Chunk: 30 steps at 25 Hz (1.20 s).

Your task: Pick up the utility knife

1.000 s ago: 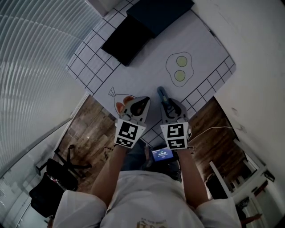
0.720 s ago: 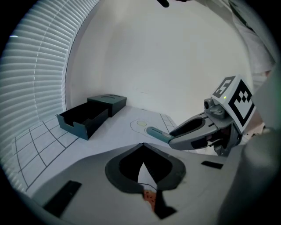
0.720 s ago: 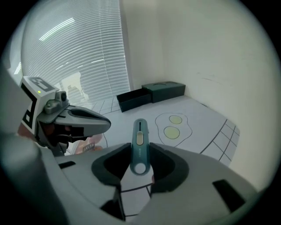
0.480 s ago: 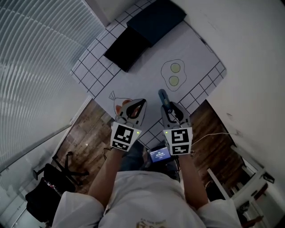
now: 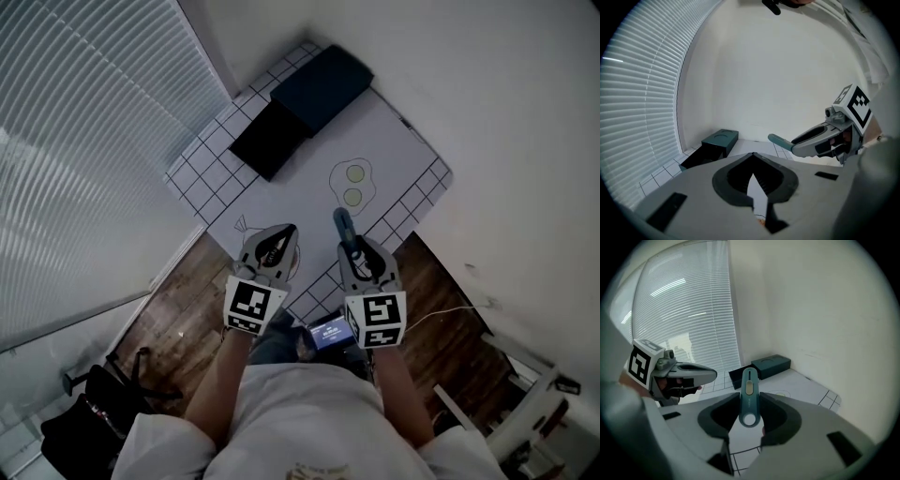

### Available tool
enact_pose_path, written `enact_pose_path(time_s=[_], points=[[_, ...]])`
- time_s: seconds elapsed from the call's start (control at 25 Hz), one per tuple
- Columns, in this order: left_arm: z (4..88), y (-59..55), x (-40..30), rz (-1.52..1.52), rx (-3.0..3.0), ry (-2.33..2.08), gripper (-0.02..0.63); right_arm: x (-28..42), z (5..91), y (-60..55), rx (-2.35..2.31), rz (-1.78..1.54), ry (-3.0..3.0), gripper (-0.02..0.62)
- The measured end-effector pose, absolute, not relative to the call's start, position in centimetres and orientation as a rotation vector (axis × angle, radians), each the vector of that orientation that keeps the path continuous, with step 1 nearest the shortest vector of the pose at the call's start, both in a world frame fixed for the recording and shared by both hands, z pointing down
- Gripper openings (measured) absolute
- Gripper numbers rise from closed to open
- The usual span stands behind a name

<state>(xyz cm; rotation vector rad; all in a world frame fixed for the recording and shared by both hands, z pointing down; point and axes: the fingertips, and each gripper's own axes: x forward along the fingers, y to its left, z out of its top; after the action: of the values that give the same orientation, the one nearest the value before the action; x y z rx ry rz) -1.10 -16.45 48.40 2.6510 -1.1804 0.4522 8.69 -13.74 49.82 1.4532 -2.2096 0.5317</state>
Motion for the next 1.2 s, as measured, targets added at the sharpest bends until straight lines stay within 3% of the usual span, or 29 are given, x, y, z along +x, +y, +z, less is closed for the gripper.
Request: enact_pose_path(time_s=[1.2], points=[[35.4,-15.8,-1.7,0.213,2.861,-1.314,0.006,8.5,38.2,-13.2,1.651,0.263,-2.333,0.137]])
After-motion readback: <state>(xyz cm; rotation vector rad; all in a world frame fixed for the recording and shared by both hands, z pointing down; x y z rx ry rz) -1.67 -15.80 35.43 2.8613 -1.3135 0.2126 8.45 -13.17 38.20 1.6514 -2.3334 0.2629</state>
